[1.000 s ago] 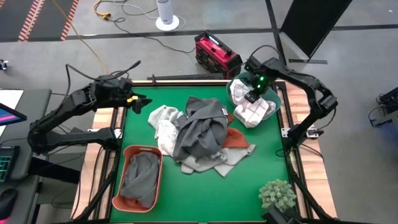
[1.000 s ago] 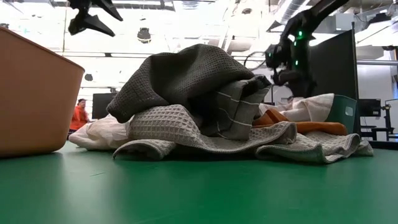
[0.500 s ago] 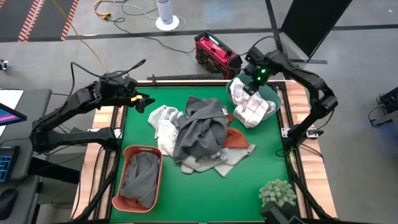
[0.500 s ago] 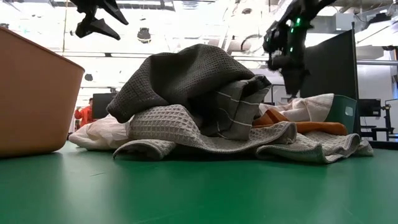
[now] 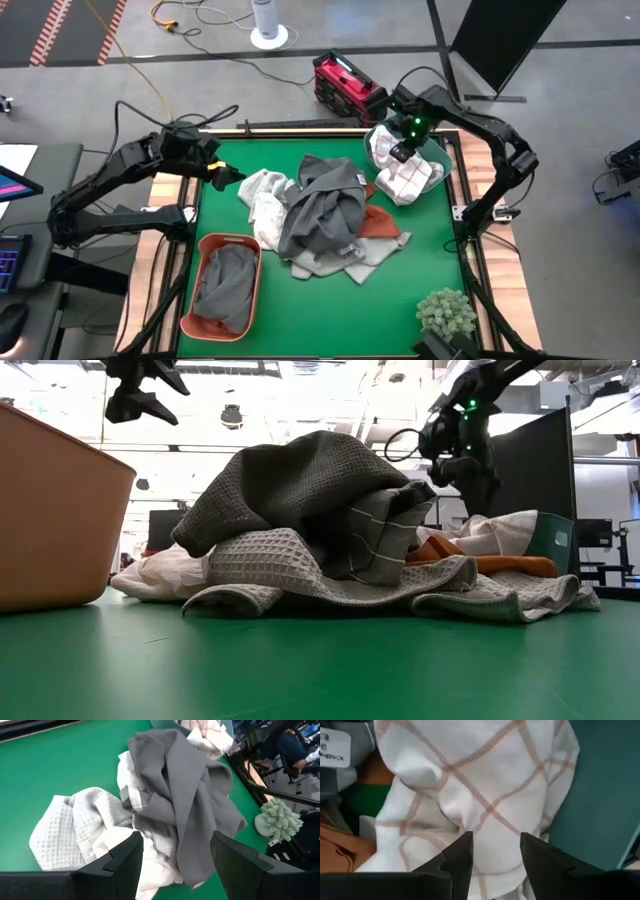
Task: Sort towels by color in basket
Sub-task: Adjust the white patterned towel in the green bin
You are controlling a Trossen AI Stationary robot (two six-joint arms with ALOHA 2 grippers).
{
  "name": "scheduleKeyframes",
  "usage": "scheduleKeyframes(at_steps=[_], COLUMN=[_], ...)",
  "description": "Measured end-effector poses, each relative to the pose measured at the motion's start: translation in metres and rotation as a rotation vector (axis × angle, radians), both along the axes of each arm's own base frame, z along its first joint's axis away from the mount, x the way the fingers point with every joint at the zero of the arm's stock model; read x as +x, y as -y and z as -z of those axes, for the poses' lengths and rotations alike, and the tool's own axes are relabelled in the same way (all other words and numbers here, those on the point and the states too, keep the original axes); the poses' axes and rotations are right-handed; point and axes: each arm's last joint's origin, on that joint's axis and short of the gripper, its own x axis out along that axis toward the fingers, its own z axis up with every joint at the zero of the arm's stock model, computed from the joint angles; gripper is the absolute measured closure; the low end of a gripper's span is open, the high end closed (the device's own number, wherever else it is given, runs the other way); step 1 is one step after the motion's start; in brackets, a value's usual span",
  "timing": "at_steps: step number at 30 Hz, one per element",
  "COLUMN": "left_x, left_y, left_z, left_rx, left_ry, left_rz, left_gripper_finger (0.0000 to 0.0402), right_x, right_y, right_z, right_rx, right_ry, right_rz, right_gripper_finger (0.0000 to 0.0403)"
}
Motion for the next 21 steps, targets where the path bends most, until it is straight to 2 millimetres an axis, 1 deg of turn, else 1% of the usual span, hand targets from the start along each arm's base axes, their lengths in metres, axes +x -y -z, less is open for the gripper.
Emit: scheduleKeyframes(at_steps=[2,4,6,9,12,14,17,19,21], left_x=[0.003,0.006,0.009,0.012,0.010,0.008,0.006,0.006,0.008], left_y=[-0.002,-0.004,-0.007,-0.007,-0.006,-0.004,-0.003,-0.004,-0.004], left_z=[0.001,0.003,0.005,0.006,0.005,0.004,0.003,0.002,0.001], left_rx=[-0.006,-0.014,-0.022,-0.055,-0.088,-0.092,-0.081,-0.051,-0.028], left_ry=[-0.010,-0.023,-0.034,-0.032,-0.016,-0.005,0.003,0.008,0.012], left_rz=[-0.005,-0.010,-0.010,0.004,-0.005,-0.011,-0.008,0.008,0.020], left_gripper_finger=[0.0180,0.0180,0.0180,0.0180,0.0180,0.0180,0.0180,0.0180,0.0180], right_x=[0.003,0.009,0.013,0.015,0.012,0.009,0.005,0.003,0.001], right_y=[0.001,0.003,0.006,0.009,0.007,0.006,0.005,0.006,0.007], right_z=[-0.001,0.002,0.010,0.025,0.038,0.048,0.064,0.070,0.070], right_rx=[-0.023,-0.059,-0.086,-0.068,-0.060,-0.085,-0.102,-0.103,-0.103], right_ry=[0.020,0.055,0.115,0.194,0.164,0.121,0.109,0.109,0.107], right_rz=[-0.006,-0.005,0.027,0.089,0.119,0.125,0.125,0.133,0.134], right_gripper_finger=[0.0214,0.0214,0.0214,0.0214,0.0214,0.0214,0.0214,0.0214,0.0214])
